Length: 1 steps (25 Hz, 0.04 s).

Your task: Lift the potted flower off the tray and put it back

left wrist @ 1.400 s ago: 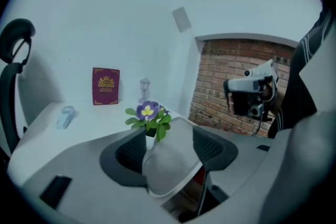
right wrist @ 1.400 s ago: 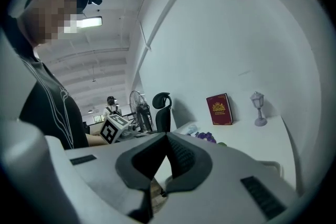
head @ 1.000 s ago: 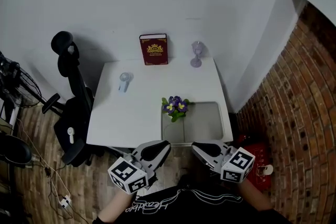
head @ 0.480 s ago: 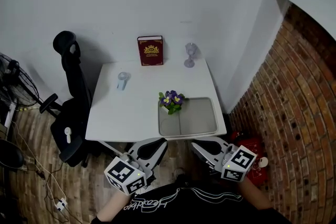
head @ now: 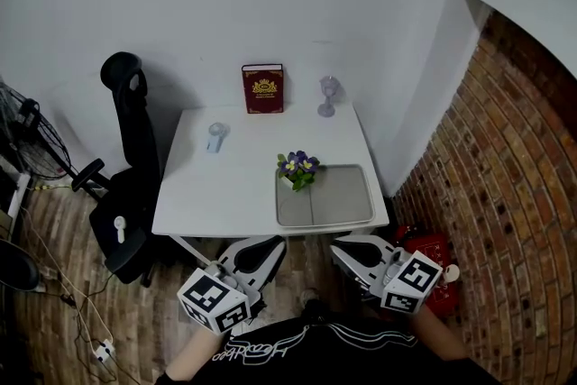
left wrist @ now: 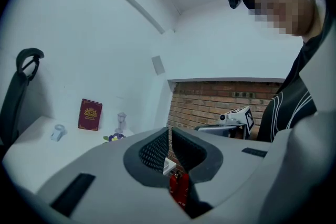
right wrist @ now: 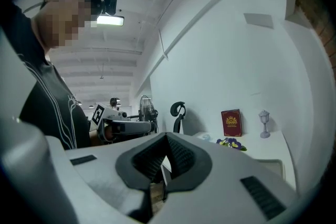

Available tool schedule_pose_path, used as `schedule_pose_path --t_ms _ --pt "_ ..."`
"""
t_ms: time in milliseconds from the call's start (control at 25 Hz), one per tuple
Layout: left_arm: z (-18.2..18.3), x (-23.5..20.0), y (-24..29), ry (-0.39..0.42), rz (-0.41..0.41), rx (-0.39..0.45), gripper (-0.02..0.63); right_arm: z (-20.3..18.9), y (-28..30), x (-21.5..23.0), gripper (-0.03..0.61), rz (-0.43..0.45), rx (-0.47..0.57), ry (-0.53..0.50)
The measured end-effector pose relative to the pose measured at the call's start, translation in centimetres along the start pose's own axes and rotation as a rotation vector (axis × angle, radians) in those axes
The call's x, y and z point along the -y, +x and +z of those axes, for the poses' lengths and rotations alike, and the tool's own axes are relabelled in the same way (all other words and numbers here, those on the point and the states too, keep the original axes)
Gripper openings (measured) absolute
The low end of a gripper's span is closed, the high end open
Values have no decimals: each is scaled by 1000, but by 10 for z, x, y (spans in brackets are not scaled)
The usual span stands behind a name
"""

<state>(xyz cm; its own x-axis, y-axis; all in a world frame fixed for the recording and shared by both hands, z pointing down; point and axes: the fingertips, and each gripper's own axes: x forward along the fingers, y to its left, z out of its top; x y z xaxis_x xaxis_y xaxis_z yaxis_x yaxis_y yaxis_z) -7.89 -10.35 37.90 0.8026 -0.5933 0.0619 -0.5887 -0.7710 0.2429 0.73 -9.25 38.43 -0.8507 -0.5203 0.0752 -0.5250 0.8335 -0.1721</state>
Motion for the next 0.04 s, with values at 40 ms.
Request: schedule_pose_path --t_ms 40 --pt "1 1 -3 1 -1 -1 44 1 0 -3 2 1 3 -2"
